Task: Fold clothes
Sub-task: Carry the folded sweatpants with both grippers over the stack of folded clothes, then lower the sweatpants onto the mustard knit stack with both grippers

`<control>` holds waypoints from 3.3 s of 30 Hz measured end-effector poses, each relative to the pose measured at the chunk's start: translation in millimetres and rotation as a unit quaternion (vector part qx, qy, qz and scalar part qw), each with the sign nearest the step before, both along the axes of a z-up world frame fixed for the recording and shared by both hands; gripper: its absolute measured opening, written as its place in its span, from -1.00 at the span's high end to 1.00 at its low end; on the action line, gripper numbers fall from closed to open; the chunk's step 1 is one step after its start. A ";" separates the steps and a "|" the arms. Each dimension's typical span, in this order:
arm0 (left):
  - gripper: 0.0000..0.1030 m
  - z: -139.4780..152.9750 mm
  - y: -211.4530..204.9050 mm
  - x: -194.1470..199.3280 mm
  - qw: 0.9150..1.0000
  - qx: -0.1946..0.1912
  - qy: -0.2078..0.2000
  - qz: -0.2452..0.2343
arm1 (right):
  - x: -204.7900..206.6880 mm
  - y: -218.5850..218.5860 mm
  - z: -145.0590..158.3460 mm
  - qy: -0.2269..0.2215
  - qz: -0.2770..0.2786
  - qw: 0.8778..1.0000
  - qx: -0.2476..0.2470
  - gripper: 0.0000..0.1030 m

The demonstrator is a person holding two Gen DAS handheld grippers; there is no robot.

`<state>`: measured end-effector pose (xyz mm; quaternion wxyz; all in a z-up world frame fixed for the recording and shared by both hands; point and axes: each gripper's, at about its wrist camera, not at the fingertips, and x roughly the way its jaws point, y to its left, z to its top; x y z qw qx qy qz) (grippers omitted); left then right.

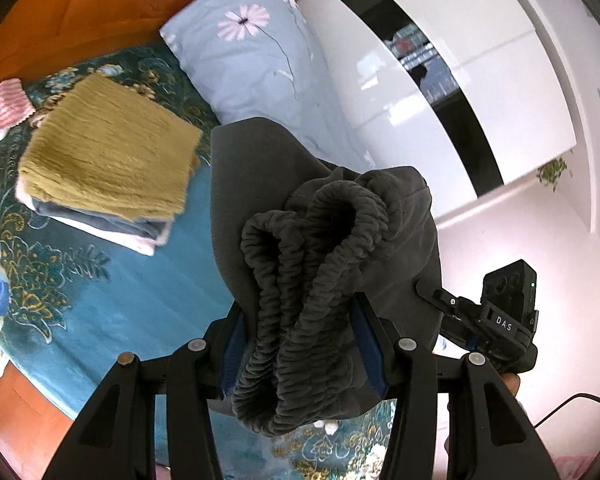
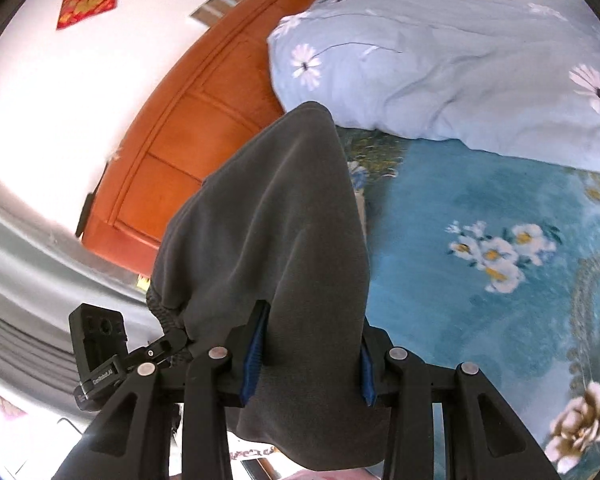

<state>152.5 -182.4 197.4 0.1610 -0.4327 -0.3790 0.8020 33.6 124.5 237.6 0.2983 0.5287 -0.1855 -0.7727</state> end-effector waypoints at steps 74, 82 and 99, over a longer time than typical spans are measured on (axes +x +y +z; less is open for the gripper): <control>-0.11 -87.4 -289.5 -210.6 0.996 0.005 -0.088 -0.008 | -209.7 -267.6 -120.1 -0.108 -0.023 0.983 0.150 0.13; -0.10 -119.4 -260.4 -230.0 0.993 -0.027 -0.105 -0.044 | -208.5 -332.5 -123.9 -0.073 0.064 0.977 0.192 0.12; -0.10 -160.9 -272.1 -245.7 0.994 -0.002 -0.105 -0.018 | -254.5 -338.3 -193.2 -0.146 0.031 0.964 0.219 0.03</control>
